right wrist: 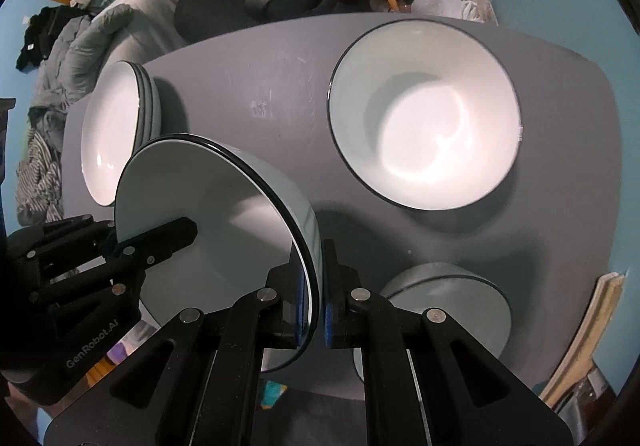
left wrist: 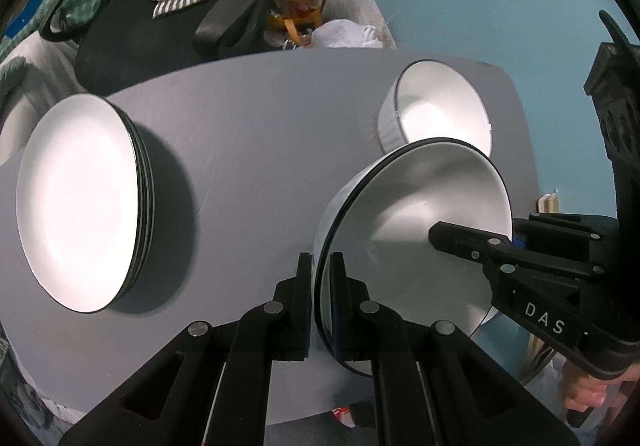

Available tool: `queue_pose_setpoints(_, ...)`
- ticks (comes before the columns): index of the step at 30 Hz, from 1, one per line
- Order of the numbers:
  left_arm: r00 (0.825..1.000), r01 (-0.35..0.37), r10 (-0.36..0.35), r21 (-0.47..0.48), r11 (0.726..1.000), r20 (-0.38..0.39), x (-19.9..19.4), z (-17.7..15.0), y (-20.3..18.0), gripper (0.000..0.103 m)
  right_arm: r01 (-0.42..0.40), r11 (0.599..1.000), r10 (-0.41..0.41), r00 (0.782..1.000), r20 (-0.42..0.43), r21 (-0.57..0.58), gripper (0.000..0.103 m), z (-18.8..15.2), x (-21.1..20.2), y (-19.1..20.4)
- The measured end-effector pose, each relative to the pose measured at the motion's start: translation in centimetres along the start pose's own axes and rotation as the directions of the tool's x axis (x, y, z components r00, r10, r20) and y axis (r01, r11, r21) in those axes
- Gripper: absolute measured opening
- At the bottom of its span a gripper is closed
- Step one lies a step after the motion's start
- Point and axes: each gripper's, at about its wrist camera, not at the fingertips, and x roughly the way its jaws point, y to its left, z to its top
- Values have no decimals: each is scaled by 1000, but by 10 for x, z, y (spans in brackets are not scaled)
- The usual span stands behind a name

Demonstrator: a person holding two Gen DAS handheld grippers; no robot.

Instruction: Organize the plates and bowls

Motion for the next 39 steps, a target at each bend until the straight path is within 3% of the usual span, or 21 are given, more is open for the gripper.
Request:
queue_pose_setpoints(18, 1000, 1, -4, 87, 996, 31, -17, 34, -36, 7, 1, 999, -4, 999, 48, 53, 7, 16, -43, -22)
queue_pose_setpoints(39, 1000, -21, 22, 107, 994, -9, 18, 88, -68, 7, 1, 992, -6, 999, 42, 126, 7, 49, -47, -74)
